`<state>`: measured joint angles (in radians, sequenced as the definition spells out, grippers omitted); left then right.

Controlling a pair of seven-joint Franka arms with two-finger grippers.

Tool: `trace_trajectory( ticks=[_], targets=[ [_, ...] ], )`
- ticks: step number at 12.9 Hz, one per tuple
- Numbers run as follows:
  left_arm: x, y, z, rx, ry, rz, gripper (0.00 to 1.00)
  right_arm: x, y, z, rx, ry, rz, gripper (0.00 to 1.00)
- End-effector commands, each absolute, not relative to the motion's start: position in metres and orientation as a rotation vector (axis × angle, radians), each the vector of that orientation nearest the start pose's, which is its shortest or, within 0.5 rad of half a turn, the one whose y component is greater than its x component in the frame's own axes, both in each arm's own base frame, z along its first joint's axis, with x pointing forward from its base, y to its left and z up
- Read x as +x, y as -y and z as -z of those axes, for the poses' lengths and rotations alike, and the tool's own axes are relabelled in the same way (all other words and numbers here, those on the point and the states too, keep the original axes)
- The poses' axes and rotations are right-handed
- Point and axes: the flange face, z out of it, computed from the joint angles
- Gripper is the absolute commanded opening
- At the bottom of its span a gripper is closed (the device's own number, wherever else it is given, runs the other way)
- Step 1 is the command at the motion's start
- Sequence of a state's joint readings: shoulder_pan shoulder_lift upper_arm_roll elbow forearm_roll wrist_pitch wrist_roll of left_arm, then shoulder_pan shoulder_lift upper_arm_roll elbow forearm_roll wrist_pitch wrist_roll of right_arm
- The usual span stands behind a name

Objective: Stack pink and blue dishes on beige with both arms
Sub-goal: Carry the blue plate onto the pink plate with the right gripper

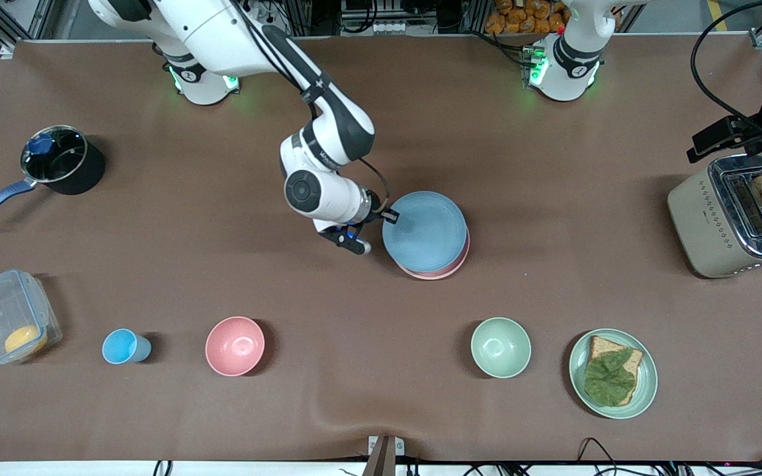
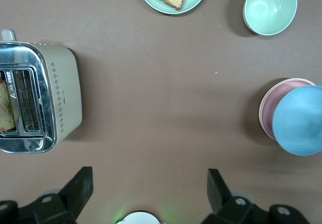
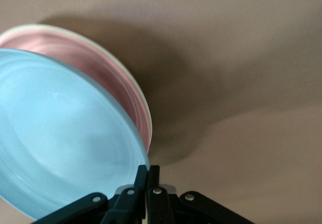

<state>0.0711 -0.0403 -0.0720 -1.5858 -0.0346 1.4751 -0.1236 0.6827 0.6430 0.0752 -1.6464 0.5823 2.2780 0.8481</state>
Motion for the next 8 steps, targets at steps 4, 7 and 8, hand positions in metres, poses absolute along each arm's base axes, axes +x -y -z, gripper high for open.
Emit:
trace_trajectory(
  ticks=[4,7,8],
  targets=[
    [0.534,0.009,-0.630,-3.160,0.187,-0.113,1.00,0.493,-0.486,-0.230,-2.696,-0.695,-0.454,0.00],
    [0.546,0.011,-0.627,-3.166,0.184,-0.028,1.00,0.494,-0.486,-0.227,-2.699,-0.694,-0.446,0.00],
    [0.547,0.011,-0.627,-3.165,0.182,-0.018,1.00,0.495,-0.486,-0.227,-2.698,-0.694,-0.440,0.00]
  ],
)
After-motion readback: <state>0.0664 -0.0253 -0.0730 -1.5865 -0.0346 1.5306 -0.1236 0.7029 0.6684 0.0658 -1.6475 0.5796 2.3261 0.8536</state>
